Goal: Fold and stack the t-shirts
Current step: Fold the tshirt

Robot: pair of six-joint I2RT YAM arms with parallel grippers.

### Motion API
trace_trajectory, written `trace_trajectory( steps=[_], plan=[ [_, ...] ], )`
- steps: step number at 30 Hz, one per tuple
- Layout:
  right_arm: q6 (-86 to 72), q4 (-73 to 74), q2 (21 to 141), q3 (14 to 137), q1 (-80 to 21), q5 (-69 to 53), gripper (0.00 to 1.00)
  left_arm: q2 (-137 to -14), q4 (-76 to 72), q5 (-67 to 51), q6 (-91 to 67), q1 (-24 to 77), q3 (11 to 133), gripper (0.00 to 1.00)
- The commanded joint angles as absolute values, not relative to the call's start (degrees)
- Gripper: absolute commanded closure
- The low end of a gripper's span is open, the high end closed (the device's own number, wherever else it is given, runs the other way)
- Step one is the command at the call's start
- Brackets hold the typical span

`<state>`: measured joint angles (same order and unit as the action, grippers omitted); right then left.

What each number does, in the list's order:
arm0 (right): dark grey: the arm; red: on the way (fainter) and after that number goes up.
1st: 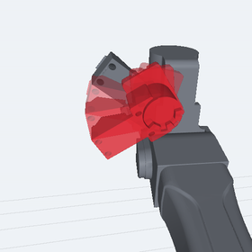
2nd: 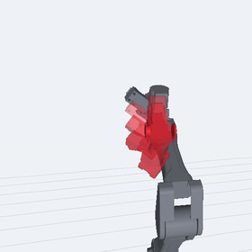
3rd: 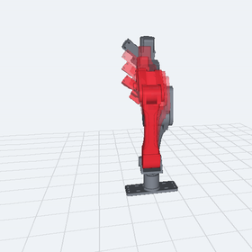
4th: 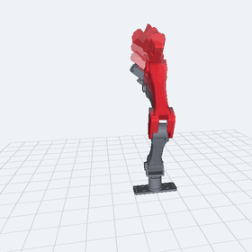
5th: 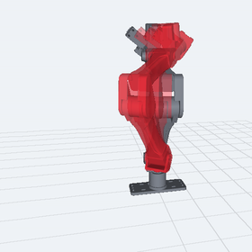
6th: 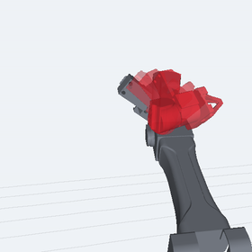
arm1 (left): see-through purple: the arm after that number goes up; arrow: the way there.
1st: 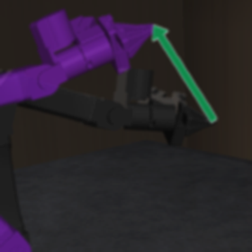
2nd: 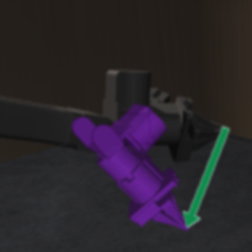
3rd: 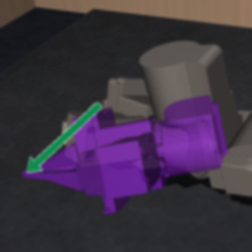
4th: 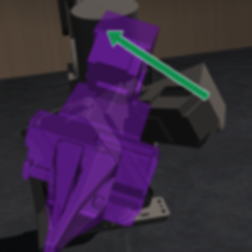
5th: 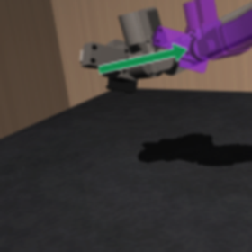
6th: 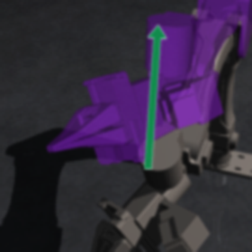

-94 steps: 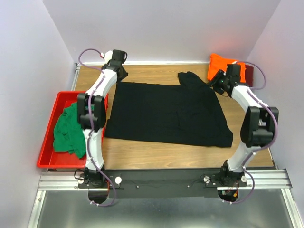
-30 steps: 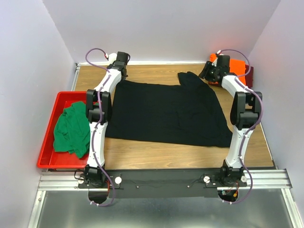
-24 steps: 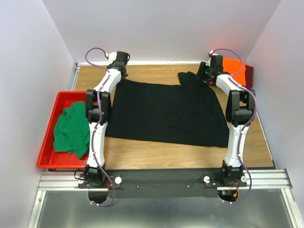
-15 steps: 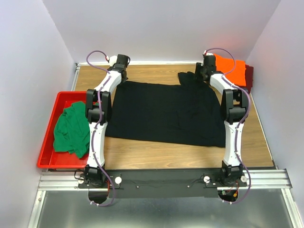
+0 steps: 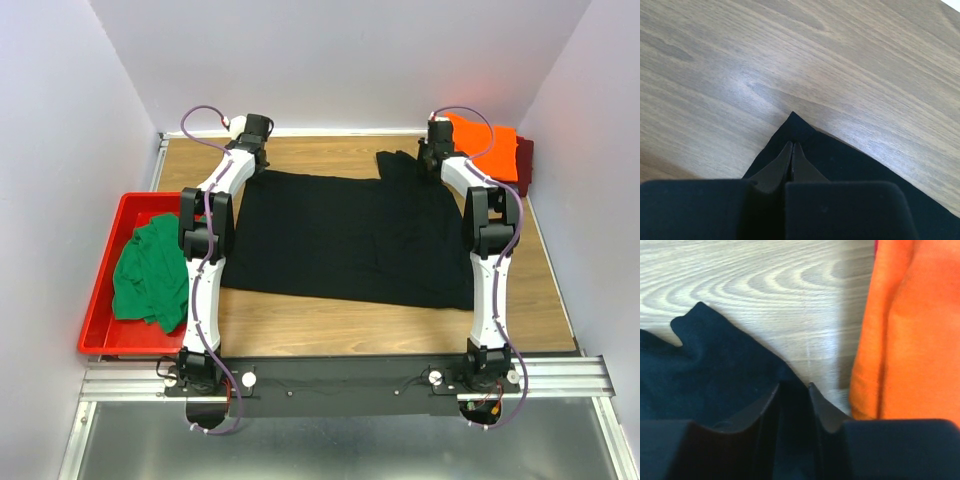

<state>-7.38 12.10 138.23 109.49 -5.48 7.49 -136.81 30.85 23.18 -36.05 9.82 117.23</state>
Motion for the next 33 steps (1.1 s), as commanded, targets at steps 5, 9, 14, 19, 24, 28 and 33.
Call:
trace_trajectory(
  steps=[5, 9, 14, 19, 24, 28, 33],
  plan=[
    [-10.4, 14.3, 138.4, 108.6, -5.4, 4.0, 0.84, -134.1, 29.4, 22.5, -35.3, 9.4, 117.2, 1.0],
    [-11.2, 14.3, 136.2, 108.4, -5.5, 6.4, 0.94, -133.9, 29.0, 22.2, -35.4, 9.4, 117.0, 1.0],
    [-11.6, 14.2, 131.1, 108.2, -5.4, 9.1, 1.0, -133.6, 28.4, 22.0, -35.4, 9.4, 116.9, 1.0],
    [-11.2, 14.2, 127.0, 107.8, -5.5, 11.0, 1.0, -133.5, 27.9, 21.5, -35.6, 9.1, 116.8, 1.0],
    [-11.2, 14.2, 123.7, 105.4, -5.5, 11.4, 1.0, -133.2, 27.4, 21.2, -35.8, 9.0, 116.4, 1.0],
    [-12.3, 14.2, 120.8, 102.2, -5.4, 11.1, 1.0, -132.4, 26.9, 21.2, -35.9, 8.9, 115.6, 1.0],
    [-13.2, 13.4, 116.6, 97.4, -5.5, 11.7, 1.0, -130.9, 25.9, 20.6, -36.0, 8.8, 113.3, 1.0]
  ],
)
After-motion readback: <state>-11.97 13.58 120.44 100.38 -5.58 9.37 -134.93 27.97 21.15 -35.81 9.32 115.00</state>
